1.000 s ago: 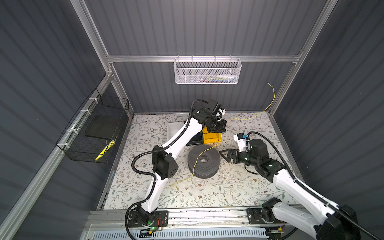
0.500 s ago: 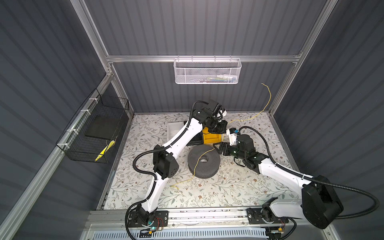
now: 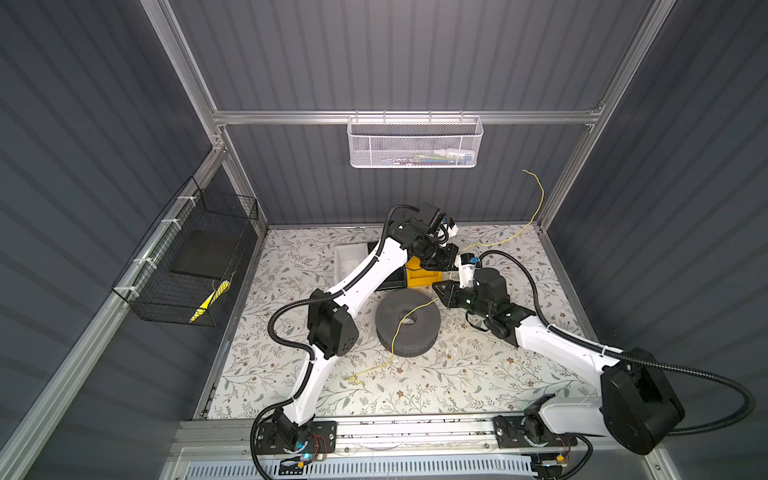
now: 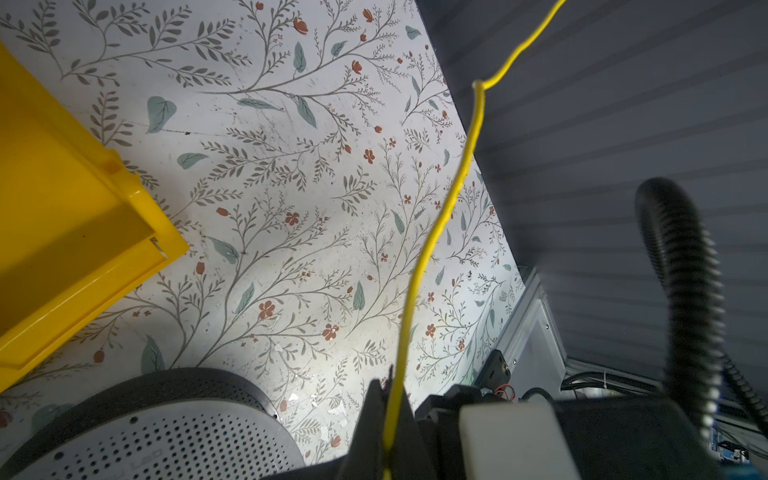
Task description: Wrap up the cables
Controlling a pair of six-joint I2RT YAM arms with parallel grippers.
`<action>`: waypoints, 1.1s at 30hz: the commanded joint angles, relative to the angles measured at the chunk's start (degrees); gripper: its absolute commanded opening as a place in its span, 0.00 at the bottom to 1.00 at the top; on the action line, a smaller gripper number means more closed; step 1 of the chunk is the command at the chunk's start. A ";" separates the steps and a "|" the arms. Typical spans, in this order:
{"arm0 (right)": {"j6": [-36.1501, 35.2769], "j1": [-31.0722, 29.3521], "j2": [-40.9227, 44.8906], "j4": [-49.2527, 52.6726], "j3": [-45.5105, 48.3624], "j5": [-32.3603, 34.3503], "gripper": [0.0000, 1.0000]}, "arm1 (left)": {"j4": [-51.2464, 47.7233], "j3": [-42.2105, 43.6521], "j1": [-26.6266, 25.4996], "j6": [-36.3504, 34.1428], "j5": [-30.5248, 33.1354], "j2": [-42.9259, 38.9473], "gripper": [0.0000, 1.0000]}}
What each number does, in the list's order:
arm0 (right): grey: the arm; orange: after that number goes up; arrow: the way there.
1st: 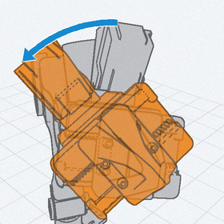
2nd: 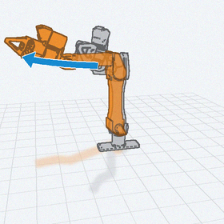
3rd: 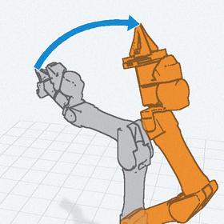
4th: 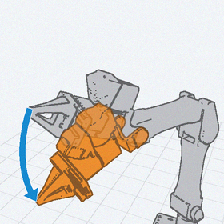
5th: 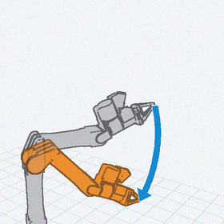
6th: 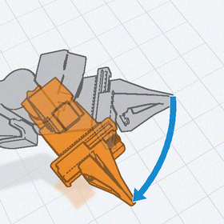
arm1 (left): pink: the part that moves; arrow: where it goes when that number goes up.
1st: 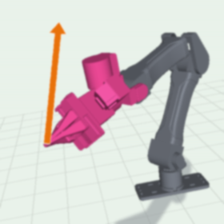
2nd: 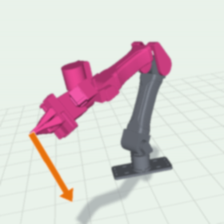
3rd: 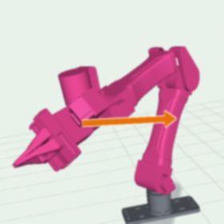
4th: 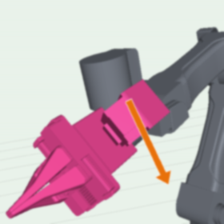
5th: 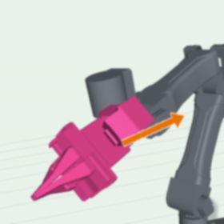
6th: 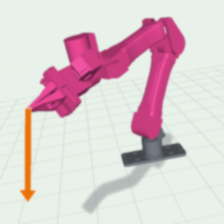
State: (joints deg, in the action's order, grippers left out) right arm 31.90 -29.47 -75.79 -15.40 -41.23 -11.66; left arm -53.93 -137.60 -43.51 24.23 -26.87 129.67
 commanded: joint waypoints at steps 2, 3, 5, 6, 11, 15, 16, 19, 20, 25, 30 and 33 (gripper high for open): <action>0.67 -0.32 0.21 -0.22 0.19 1.28 0.11 | -0.69 -1.52 -0.45 -1.50 -1.87 1.79 0.01; 0.78 -0.24 0.09 -0.33 0.19 1.25 0.05 | -0.96 -1.97 -0.44 -1.78 -1.87 1.95 0.00; 0.94 -0.32 -0.06 -0.42 0.10 1.56 0.00 | -1.68 -2.92 -0.36 -2.16 -1.98 2.34 0.00; 1.02 -0.24 -0.02 -0.42 0.10 1.83 0.00 | -1.65 -3.09 -0.41 -2.23 -1.97 2.43 0.00; 1.11 -0.18 1.97 0.47 0.27 2.63 0.00 | -0.52 -2.54 -0.35 -2.34 -2.96 2.13 0.19; 1.74 0.46 3.35 3.67 -0.64 3.46 0.00 | 1.45 -1.45 -0.35 -2.56 -3.50 1.26 0.64; 1.93 0.72 3.68 4.09 -0.70 3.48 0.00 | 1.67 -1.48 -0.22 -2.90 -3.16 0.89 0.72; 3.30 2.23 4.39 5.32 -0.92 3.51 0.00 | 1.71 -1.48 0.86 -3.88 -2.73 -0.73 0.82; 3.74 2.81 4.61 5.61 -0.91 3.25 0.00 | 1.43 -1.11 1.45 -4.61 -2.13 -1.87 0.84; 4.75 5.22 5.51 8.30 -1.77 2.88 0.00 | 2.49 9.56 6.59 -8.41 -1.10 -11.90 0.85; 5.20 8.52 5.67 9.83 -2.90 0.19 0.00 | 1.11 23.89 8.57 -15.32 -1.18 -24.58 0.85; 5.63 10.83 5.32 10.30 -3.79 -1.94 0.00 | 3.30 34.46 8.54 -16.19 -1.29 -32.05 0.84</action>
State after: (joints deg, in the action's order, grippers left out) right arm 36.80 -20.21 -70.96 -6.07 -42.89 -11.00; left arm -50.46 -109.54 -33.34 12.21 -27.33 101.93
